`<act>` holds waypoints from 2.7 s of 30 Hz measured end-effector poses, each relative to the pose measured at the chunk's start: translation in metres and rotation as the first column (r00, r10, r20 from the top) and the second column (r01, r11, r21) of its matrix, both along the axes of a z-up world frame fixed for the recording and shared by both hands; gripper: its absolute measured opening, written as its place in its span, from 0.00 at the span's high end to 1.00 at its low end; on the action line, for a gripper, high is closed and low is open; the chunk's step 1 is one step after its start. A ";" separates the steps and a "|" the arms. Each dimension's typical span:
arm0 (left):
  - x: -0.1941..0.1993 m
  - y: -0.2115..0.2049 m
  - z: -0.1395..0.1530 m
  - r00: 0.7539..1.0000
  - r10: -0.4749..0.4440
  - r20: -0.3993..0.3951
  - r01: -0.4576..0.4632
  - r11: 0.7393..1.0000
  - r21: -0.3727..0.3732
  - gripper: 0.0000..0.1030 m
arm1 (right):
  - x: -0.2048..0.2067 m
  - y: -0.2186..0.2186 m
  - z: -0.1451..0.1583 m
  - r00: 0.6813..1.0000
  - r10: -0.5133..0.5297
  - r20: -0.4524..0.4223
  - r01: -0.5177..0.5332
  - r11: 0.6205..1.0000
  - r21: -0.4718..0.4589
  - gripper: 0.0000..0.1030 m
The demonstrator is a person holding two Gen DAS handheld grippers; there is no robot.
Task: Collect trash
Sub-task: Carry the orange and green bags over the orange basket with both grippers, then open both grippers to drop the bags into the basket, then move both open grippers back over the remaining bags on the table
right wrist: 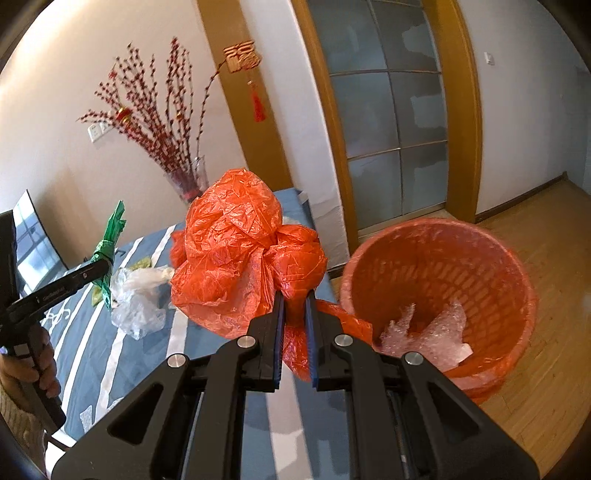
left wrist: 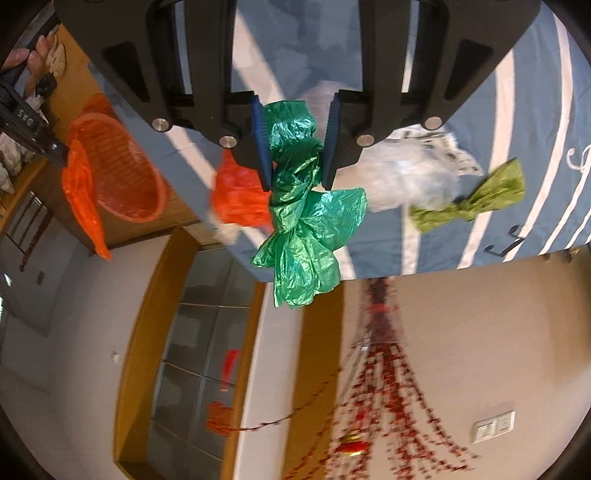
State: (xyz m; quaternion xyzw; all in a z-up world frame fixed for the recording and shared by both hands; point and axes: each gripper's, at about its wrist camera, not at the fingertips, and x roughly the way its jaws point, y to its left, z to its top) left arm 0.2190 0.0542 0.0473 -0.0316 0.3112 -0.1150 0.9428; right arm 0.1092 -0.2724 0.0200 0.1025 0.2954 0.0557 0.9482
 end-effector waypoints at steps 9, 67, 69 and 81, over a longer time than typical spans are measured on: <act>-0.005 -0.070 0.001 0.990 -0.144 -0.003 0.144 0.989 -0.024 0.74 | -0.008 -0.039 0.000 0.995 -0.096 0.009 0.096 0.995 0.011 0.89; 0.039 -0.242 -0.066 0.925 -0.356 -0.134 0.352 0.935 -0.054 0.42 | 0.005 -0.172 -0.036 0.915 -0.400 -0.048 0.402 0.902 0.159 0.53; 0.037 -0.233 -0.065 0.932 -0.340 -0.126 0.339 0.940 -0.033 0.39 | 0.004 -0.172 -0.037 0.914 -0.401 -0.054 0.404 0.901 0.158 0.53; 0.023 -0.178 -0.068 0.960 -0.241 -0.143 0.245 0.970 0.011 0.35 | 0.003 -0.145 -0.031 0.937 -0.346 -0.053 0.350 0.928 0.127 0.53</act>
